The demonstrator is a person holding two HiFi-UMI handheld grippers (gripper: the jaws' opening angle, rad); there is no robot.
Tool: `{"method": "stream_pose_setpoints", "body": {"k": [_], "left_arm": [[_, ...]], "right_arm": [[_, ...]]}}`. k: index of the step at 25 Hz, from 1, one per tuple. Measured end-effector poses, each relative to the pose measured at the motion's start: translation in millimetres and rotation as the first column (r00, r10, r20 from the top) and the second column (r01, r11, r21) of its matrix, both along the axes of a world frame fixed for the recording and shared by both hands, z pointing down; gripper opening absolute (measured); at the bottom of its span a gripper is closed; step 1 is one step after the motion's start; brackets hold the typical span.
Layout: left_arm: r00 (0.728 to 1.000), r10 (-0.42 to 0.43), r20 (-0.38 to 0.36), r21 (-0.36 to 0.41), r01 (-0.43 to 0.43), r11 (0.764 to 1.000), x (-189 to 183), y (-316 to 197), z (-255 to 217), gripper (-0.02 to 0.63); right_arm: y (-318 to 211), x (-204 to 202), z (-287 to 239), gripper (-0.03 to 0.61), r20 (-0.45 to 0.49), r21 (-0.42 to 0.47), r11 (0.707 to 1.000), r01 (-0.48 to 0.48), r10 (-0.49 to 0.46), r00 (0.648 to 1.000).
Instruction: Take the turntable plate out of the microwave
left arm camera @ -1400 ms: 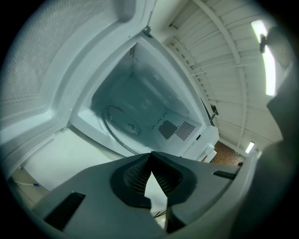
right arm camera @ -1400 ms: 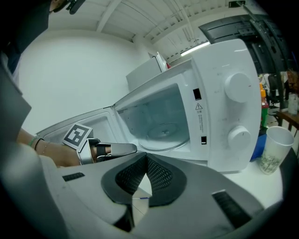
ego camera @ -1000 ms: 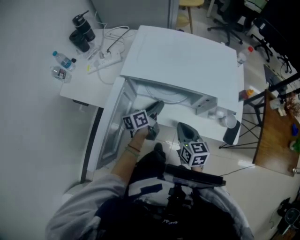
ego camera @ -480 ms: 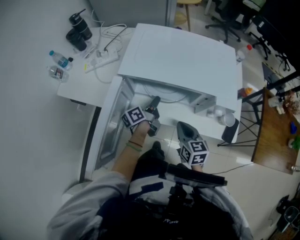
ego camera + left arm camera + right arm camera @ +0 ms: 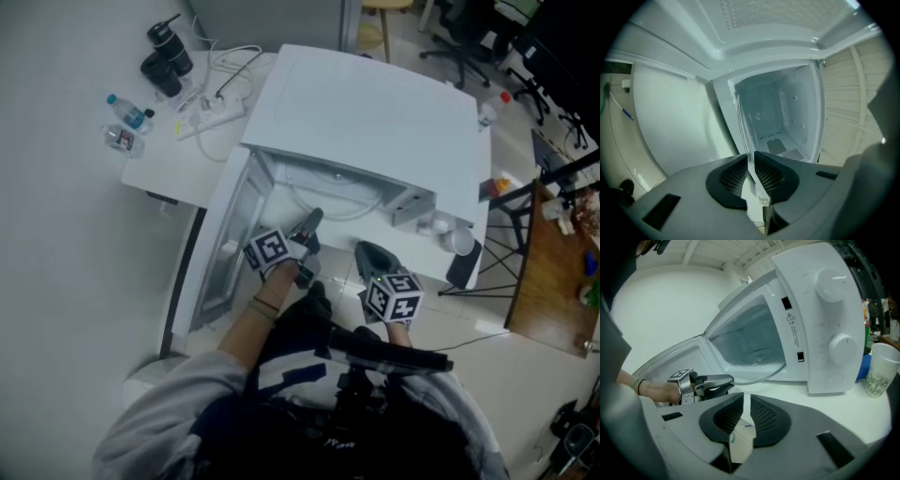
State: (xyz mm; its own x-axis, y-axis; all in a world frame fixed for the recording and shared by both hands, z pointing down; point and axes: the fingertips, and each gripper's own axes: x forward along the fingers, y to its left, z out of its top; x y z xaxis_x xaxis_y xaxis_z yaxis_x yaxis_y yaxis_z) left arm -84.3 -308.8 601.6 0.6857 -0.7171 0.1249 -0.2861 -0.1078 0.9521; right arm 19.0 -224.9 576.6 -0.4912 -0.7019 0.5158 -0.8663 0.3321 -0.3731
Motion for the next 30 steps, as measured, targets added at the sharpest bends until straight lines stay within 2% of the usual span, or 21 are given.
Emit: {"method": "stream_pose_setpoints", "body": {"k": [1, 5, 8, 11, 13, 16, 20, 23, 24, 26, 30], "left_arm": [[1.0, 0.0, 0.01, -0.003, 0.0, 1.0, -1, 3, 2, 0.038], [1.0, 0.009, 0.008, -0.019, -0.009, 1.0, -1, 12, 1, 0.04], [1.0, 0.027, -0.012, -0.074, -0.028, 0.997, 0, 23, -2, 0.04], [1.0, 0.018, 0.011, -0.064, -0.017, 0.998, -4, 26, -2, 0.04], [1.0, 0.012, -0.01, -0.072, -0.012, 0.997, -4, 29, 0, 0.039], [1.0, 0.006, -0.027, -0.037, -0.007, 0.999, -7, 29, -2, 0.038], [1.0, 0.014, -0.027, -0.036, -0.015, 0.999, -8, 29, -3, 0.036], [0.999, 0.012, -0.04, -0.044, -0.014, 0.999, -7, 30, -4, 0.034], [0.999, 0.009, -0.046, -0.047, -0.012, 0.999, -7, 31, -4, 0.034], [0.999, 0.005, -0.039, -0.043, -0.007, 0.999, -8, 31, -4, 0.034], [0.999, 0.023, 0.036, -0.001, -0.023, 1.0, -12, 29, -1, 0.035]], "right_arm": [[0, -2, 4, 0.073, 0.023, -0.023, 1.0, 0.013, -0.013, 1.0], [-3, -9, 20, 0.119, 0.126, -0.1, 0.993, 0.055, -0.042, 0.991], [-11, -15, 25, 0.16, 0.159, -0.125, 0.99, 0.063, -0.043, 0.986], [-21, -18, 21, 0.189, 0.241, -0.145, 0.988, 0.052, -0.016, 0.97], [-30, -17, 17, 0.191, 0.335, -0.168, 0.986, 0.019, 0.039, 0.941], [-44, -16, 17, 0.191, 0.443, -0.206, 0.978, -0.029, 0.12, 0.889], [-58, -18, 18, 0.19, 0.469, -0.206, 0.977, -0.045, 0.139, 0.872], [-66, -21, 18, 0.19, 0.518, -0.204, 0.977, -0.066, 0.165, 0.84], [-69, -20, 19, 0.178, 0.53, -0.212, 0.974, -0.08, 0.183, 0.828], [-72, -17, 21, 0.101, 0.544, -0.23, 0.968, -0.103, 0.216, 0.811], [-72, -15, 21, 0.078, 0.574, -0.231, 0.967, -0.108, 0.225, 0.787]]}}
